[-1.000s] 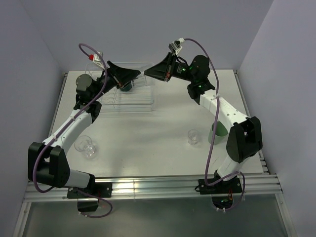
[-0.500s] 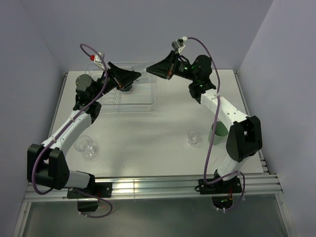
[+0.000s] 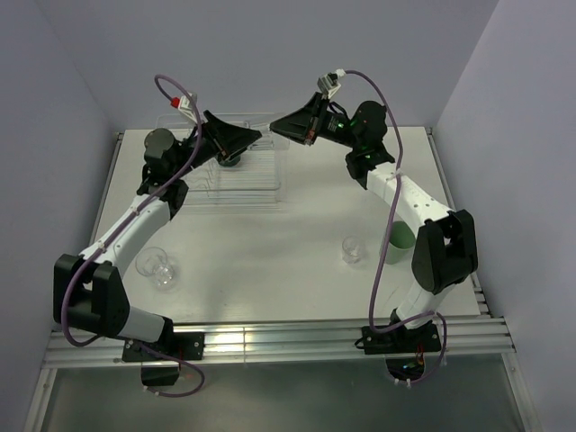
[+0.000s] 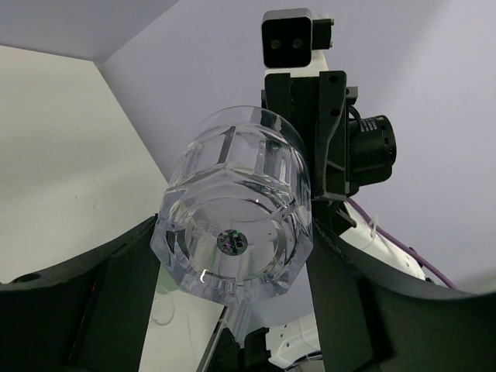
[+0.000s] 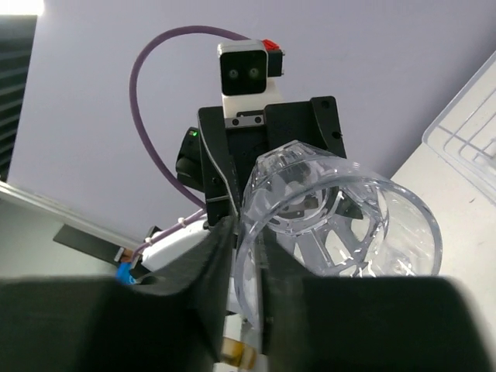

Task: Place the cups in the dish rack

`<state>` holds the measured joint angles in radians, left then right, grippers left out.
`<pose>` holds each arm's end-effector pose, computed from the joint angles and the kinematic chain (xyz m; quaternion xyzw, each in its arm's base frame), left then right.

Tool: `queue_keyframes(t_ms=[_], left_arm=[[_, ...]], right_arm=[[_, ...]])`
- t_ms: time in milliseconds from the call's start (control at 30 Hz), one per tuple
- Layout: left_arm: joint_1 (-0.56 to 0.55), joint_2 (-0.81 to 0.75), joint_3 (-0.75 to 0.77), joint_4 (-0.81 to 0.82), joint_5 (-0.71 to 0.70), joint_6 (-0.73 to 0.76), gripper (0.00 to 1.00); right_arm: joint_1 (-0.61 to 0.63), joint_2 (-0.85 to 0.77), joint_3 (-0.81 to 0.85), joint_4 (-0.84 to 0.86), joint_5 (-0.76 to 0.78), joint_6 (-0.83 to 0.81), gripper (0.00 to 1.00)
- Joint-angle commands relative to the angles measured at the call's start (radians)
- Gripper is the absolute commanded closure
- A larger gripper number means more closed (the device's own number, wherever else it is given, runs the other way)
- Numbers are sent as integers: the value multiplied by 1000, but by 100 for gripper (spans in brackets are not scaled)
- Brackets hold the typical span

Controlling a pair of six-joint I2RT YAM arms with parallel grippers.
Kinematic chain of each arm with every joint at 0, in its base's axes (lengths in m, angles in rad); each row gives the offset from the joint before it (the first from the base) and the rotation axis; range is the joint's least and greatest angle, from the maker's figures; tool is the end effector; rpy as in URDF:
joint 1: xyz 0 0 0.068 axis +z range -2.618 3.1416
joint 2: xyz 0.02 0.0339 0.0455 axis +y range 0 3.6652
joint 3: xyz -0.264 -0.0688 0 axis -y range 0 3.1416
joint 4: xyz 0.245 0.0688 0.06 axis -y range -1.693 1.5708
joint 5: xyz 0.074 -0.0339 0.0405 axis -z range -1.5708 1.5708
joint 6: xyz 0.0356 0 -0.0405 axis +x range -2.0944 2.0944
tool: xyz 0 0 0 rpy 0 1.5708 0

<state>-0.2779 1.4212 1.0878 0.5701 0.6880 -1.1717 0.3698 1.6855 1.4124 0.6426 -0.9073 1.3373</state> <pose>0.3116 -0.1124 0.3749 -0.0128 0.6397 -0.6466 0.4154 0.3551 0.1677 0.4021 -0.0838 0.6179 0.7216 0.3008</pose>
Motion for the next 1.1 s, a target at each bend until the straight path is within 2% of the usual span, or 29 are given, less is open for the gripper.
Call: queue_keyframes(t_ms=[0,67,167,367,533,633,667,733,767,800,900,967,1067], left_arm=[[-18,-4,96,-45,-10,41,100],[-18,1,119,-74,-27,64,100],[-17,15,182,-136,-48,90,100],[-6,53,291,-280,-99,147,100],[51,114,357,-375,-100,156,100],[71,197,483,-522,-117,211,100],[69,221,582,-636,-154,278,100],[57,307,691,-764,-211,346,100],[51,338,812,-830,-273,418,100],[40,404,869,-952,-310,447,100],[17,540,1096,-1143,-455,546,100],[2,602,1237,-1202,-507,605,100],[-46,688,1343,-1253,-617,682,100]], right_arm=[[4,-21,-13,-18,19,-81,72],[-2,-38,-21,-69,41,-118,61],[-12,-58,-24,-162,77,-177,53],[-43,-98,-43,-274,143,-242,50],[-72,-138,-58,-380,208,-309,49],[-83,-153,-56,-457,261,-362,48],[-85,-156,-56,-487,287,-384,48],[-88,-165,-52,-518,311,-405,48],[-89,-167,-47,-534,321,-417,48],[-88,-171,-35,-575,346,-444,48],[-88,-185,-9,-653,410,-501,48],[-86,-191,-4,-692,442,-539,48],[-88,-201,-1,-741,485,-573,48]])
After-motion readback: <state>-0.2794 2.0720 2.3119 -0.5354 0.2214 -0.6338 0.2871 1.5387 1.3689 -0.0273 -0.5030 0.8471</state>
